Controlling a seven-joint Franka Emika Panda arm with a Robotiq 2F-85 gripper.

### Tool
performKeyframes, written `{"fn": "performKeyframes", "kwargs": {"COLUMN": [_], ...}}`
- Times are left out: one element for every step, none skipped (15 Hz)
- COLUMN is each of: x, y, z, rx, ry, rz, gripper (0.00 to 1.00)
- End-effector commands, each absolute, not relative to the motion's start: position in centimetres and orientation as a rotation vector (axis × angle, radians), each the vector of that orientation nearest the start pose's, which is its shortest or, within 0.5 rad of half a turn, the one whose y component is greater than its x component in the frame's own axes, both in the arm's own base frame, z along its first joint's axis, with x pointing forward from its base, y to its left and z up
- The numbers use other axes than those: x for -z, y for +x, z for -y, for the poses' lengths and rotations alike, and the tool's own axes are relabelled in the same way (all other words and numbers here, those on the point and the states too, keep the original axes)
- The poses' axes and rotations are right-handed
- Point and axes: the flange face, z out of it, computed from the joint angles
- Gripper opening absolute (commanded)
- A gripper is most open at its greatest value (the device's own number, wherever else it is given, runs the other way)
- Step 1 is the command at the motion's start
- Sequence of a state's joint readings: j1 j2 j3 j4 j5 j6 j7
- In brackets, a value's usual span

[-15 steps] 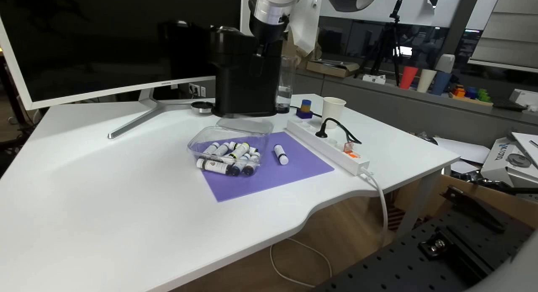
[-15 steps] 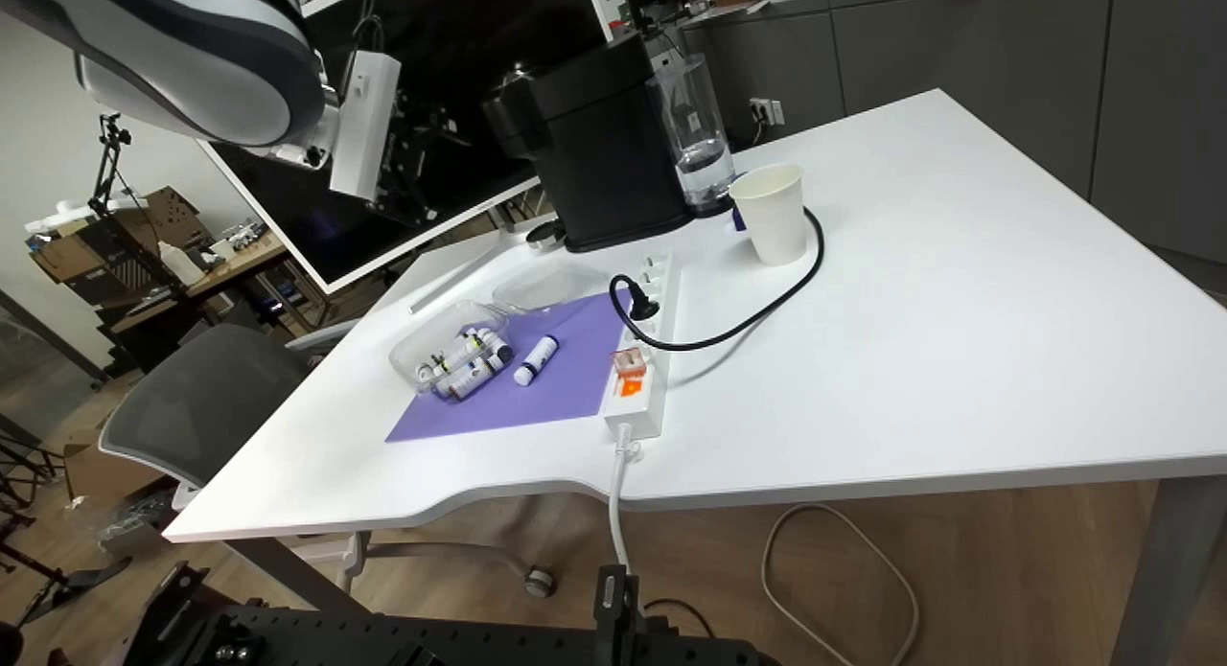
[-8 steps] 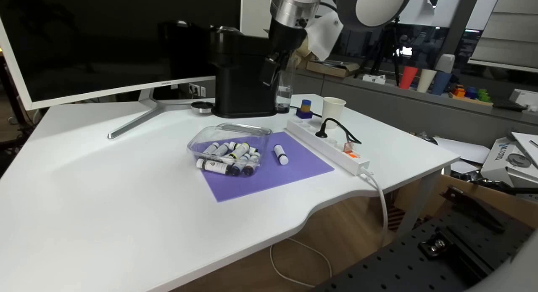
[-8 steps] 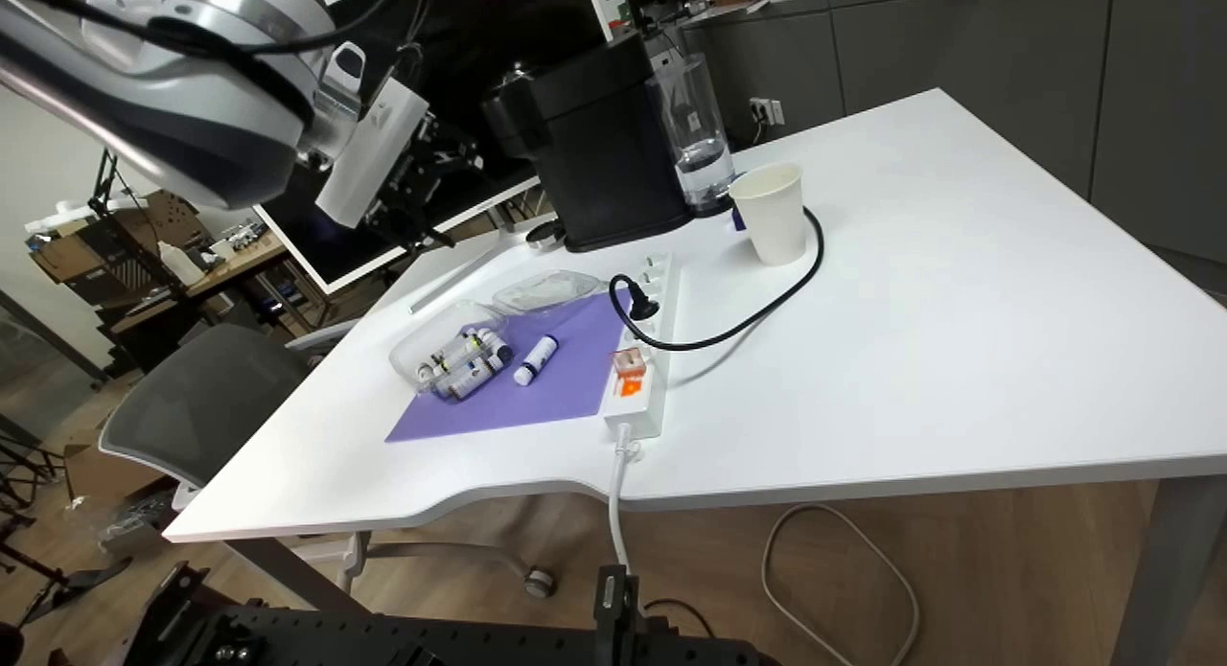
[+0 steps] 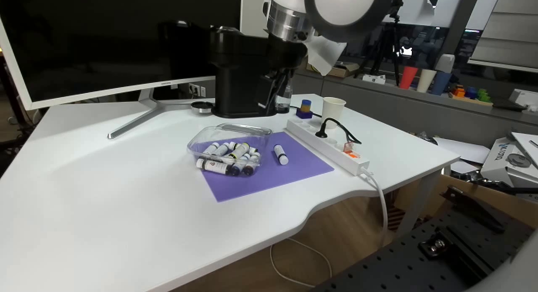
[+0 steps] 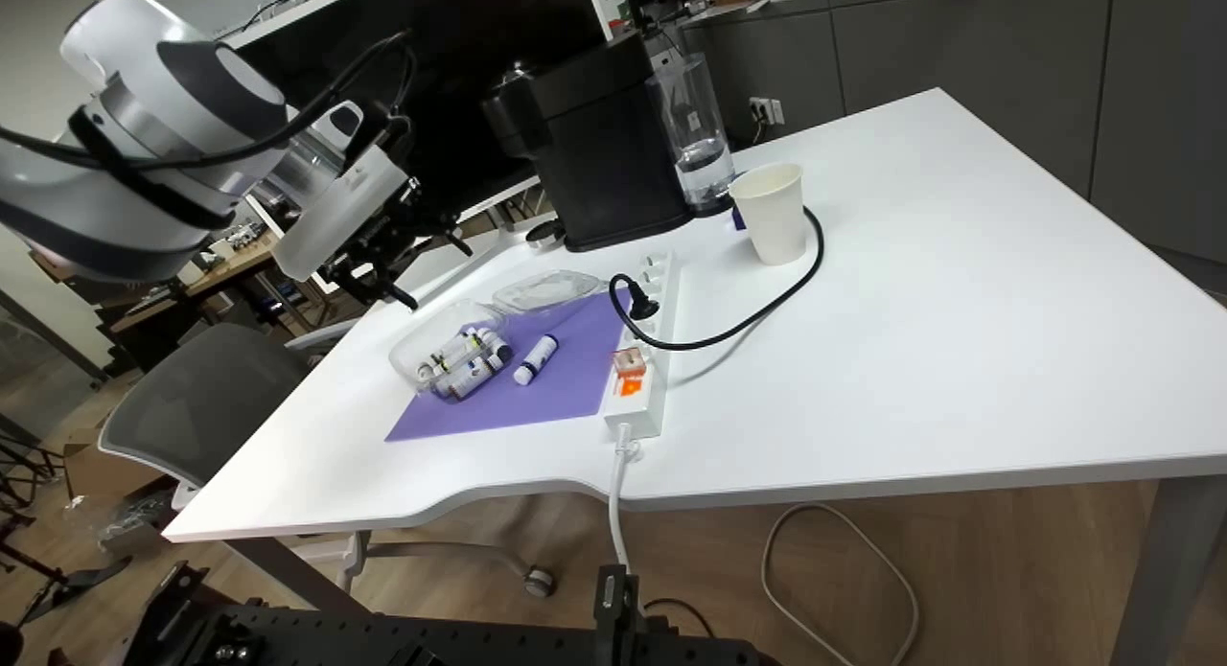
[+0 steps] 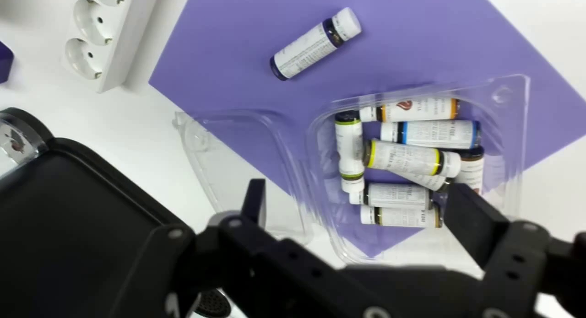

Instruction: Open the lid of the container

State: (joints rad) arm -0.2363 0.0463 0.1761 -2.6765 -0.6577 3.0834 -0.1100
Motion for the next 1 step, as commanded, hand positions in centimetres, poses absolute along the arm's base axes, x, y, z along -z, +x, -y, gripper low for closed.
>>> {"fn": "performKeyframes", "kwargs": {"x": [-26.87], "y": [41.59], "z": [-4.03], "rx": [0.517], "ry": [-3.049], "rz": [1.206], "gripper": [1.00]}}
